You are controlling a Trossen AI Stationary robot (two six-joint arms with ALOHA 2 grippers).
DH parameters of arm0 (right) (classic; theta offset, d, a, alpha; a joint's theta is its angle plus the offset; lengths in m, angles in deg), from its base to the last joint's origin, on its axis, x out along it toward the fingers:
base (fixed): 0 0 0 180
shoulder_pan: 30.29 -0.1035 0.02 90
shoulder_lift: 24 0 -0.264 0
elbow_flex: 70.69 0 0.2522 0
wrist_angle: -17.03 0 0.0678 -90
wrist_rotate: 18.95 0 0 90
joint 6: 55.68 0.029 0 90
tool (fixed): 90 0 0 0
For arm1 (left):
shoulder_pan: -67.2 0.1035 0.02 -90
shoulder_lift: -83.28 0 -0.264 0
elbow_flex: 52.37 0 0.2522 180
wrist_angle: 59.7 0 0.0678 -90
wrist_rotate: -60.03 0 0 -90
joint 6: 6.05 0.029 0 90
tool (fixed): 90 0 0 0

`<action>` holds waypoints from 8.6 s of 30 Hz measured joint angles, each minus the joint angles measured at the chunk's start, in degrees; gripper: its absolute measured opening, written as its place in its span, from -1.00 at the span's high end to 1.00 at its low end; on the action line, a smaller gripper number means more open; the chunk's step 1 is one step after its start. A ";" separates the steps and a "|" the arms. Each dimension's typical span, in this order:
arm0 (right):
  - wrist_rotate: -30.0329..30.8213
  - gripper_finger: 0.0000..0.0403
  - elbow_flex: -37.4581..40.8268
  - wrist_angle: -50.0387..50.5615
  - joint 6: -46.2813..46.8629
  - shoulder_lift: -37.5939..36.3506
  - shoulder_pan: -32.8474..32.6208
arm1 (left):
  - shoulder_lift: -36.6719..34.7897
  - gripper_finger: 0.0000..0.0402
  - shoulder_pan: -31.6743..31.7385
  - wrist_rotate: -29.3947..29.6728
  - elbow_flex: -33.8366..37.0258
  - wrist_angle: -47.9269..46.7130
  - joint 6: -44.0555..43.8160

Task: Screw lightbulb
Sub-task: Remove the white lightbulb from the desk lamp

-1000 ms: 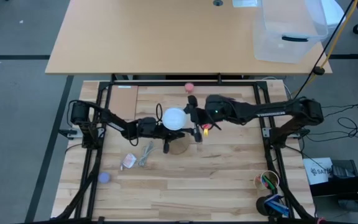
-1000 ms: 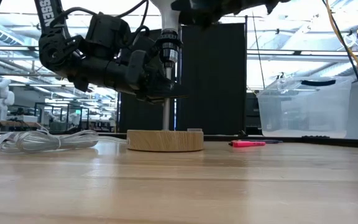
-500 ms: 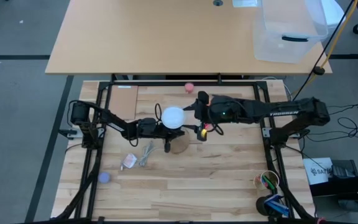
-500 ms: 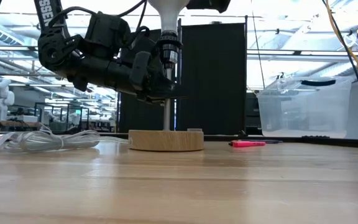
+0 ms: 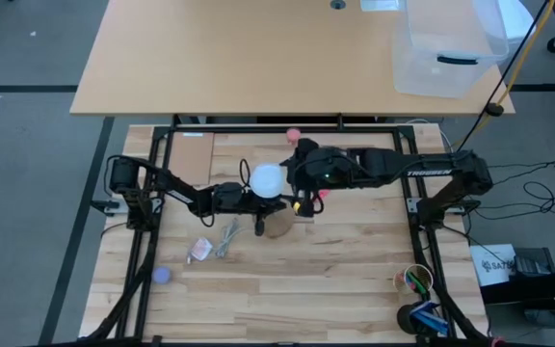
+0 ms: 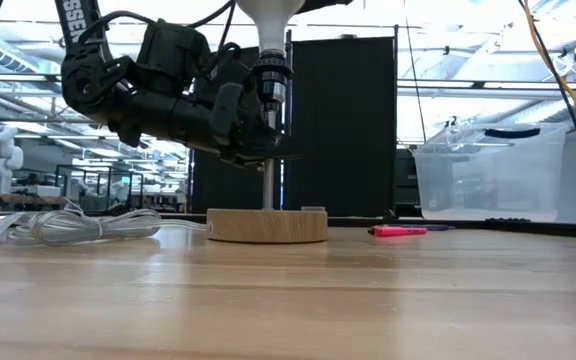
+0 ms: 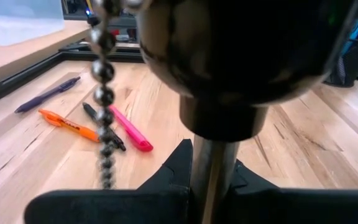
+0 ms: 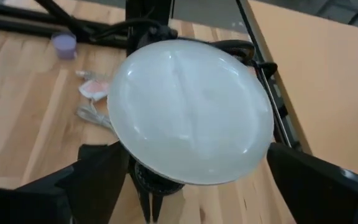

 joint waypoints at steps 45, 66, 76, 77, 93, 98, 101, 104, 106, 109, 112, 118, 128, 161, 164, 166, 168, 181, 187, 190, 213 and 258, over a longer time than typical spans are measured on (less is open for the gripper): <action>6.77 -0.86 -1.30 15.57 6.22 -0.31 -3.75 | -43.00 0.05 -4.63 8.91 0.11 -53.60 0.42; 12.50 -0.19 11.23 -2.57 8.49 -0.49 -7.56 | -57.44 0.78 -7.10 15.64 0.02 -45.00 12.03; 21.39 0.07 13.14 -7.75 8.78 -0.49 -9.57 | -57.40 0.65 -6.47 13.05 0.02 -42.03 12.08; 22.67 0.11 13.14 -7.73 8.48 -0.49 -9.94 | -57.40 0.62 -6.17 13.05 0.02 -42.05 12.05; 39.58 0.99 13.14 -10.33 -0.05 -0.49 -14.40 | -57.35 0.56 -2.42 11.06 0.02 -40.71 7.65; 42.38 1.00 13.14 -13.71 -3.97 -0.49 -14.35 | -57.13 0.55 -2.43 10.98 0.02 -40.17 5.02; 42.57 1.00 13.14 -16.00 -6.26 -0.49 -14.37 | -57.13 0.55 -2.47 10.97 0.02 -39.67 4.62; 42.57 1.00 13.14 -17.32 -7.98 -0.49 -14.37 | -57.13 0.55 -2.47 10.96 0.02 -39.30 4.40; 42.57 1.00 13.14 -18.10 -8.92 -0.49 -14.37 | -57.03 0.55 -2.62 10.11 0.02 -38.22 4.32; 42.63 1.00 13.14 -18.07 -9.12 -0.49 -14.23 | -55.93 0.55 -3.16 9.64 0.00 -37.10 4.07; 42.63 1.00 13.14 -18.07 -9.27 -0.49 -14.19 | -54.17 0.55 -3.31 9.55 -0.05 -37.10 3.98; 43.31 1.00 13.14 -17.64 -9.28 -0.49 -14.19 | -49.71 0.55 -3.28 9.49 -2.86 -38.00 3.34; 43.25 1.00 13.14 -17.43 -10.78 -0.49 -13.90 | -49.26 0.55 -4.01 9.13 -3.87 -39.56 3.25; 42.08 1.00 13.05 -7.21 -1.80 -0.49 -10.34 | -46.23 0.55 -6.15 14.66 -4.15 -43.75 5.34; 39.11 1.00 13.05 -3.45 3.69 -0.49 -11.35 | -44.82 0.55 -5.75 14.28 -4.15 -43.85 5.54; 34.91 1.00 13.05 -2.56 6.59 -0.49 -11.87 | -43.26 0.55 -5.78 13.21 -4.15 -43.71 7.37; 30.23 1.00 13.05 -2.51 8.70 -0.49 -12.31 | -41.34 0.54 -5.78 12.89 -4.15 -43.45 7.71; 24.04 1.00 22.51 -15.01 13.35 -0.42 -17.92 | -37.68 -0.10 -3.54 5.65 -4.07 -40.96 10.57; 34.30 1.00 31.32 -28.60 15.10 -0.42 -20.25 | -37.68 -0.19 -2.60 4.84 -4.04 -39.23 10.96; 34.80 1.00 36.21 -41.14 14.11 -0.42 -20.49 | -37.34 -0.19 -1.47 2.76 -4.04 -37.31 10.67; 34.83 0.93 45.01 -79.66 -3.15 -0.47 -17.59 | -28.49 -0.19 0.48 -1.51 -4.02 -27.44 7.95; 12.54 -0.10 45.01 -84.14 2.04 -0.09 -1.84 | -28.20 -0.19 0.42 -0.32 -4.01 -27.26 7.19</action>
